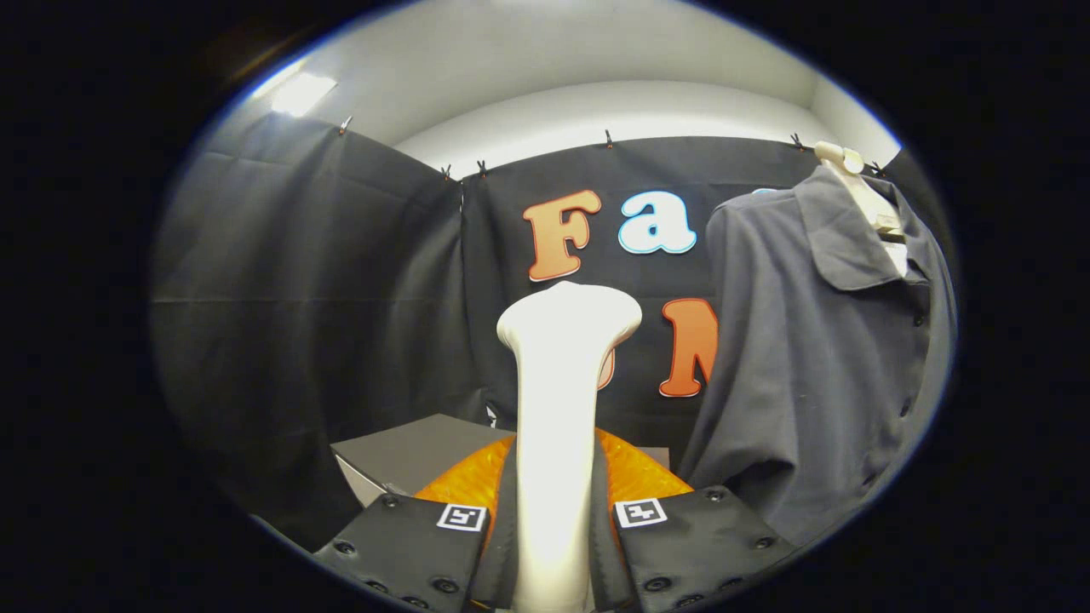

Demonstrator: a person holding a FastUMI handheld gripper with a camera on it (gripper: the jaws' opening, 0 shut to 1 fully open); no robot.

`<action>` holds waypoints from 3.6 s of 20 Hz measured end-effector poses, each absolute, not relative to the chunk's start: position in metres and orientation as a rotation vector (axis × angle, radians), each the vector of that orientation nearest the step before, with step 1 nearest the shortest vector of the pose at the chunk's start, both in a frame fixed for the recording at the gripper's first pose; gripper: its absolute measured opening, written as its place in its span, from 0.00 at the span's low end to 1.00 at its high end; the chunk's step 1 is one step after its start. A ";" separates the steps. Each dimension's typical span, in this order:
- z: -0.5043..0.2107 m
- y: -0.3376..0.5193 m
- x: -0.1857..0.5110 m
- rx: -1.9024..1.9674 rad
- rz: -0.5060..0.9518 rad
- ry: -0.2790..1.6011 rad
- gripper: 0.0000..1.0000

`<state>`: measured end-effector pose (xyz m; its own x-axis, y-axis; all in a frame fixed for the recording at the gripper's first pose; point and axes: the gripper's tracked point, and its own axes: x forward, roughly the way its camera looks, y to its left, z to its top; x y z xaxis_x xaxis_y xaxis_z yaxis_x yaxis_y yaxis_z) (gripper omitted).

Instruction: Iron the clothes twice with a garment steamer, once on the left side and once on the right side.

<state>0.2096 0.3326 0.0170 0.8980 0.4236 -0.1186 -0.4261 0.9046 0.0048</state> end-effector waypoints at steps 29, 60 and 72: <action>0.008 0.109 0.163 -0.019 0.151 0.048 0.41; -0.033 0.100 0.194 -0.010 0.091 0.156 0.41; -0.085 0.093 0.169 -0.003 0.075 0.259 0.41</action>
<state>0.1694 0.0930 -0.0849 0.9639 0.0734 -0.2558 -0.0742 0.9972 0.0065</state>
